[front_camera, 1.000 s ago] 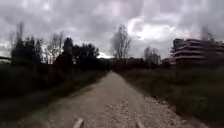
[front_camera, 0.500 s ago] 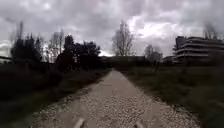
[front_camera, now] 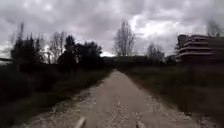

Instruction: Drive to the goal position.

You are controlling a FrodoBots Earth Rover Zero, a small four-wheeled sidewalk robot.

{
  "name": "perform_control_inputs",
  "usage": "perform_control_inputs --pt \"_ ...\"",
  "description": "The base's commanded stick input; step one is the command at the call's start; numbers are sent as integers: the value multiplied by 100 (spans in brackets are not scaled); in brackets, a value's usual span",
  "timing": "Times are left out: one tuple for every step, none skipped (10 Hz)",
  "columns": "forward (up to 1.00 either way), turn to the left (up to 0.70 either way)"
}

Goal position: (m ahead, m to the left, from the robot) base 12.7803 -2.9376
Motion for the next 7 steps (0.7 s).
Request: perform_control_inputs --pt "70 0" --pt "70 0" --pt "70 0" --pt "70 0" --pt "70 0" --pt "70 0" --pt "70 0"
